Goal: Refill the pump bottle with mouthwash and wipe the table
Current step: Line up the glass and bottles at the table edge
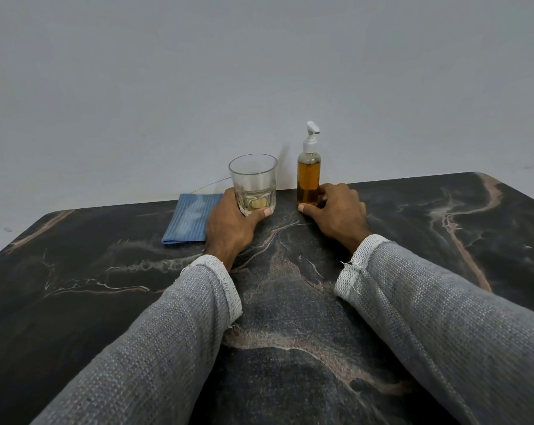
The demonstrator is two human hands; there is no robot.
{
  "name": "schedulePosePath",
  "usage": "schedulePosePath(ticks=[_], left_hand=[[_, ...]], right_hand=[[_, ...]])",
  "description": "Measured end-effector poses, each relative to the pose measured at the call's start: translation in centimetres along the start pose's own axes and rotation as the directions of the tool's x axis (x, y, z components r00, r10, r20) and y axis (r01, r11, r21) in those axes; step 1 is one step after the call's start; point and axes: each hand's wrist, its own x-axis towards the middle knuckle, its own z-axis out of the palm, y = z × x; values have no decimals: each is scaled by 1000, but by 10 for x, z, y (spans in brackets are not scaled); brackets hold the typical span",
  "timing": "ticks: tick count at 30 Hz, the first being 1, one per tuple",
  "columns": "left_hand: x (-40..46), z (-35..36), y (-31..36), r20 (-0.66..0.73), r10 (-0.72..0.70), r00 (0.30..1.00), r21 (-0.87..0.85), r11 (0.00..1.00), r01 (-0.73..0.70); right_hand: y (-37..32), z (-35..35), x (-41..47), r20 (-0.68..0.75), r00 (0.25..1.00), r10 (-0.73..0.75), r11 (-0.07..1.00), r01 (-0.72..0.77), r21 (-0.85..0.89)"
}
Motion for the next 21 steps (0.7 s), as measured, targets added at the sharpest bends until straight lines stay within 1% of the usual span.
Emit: schedulePosePath(ticks=[21], left_hand=[[4,3,-2,28,4,1000,91,996,-7]], right_hand=[[1,1,1,0,1000,9,999,-9,-32]])
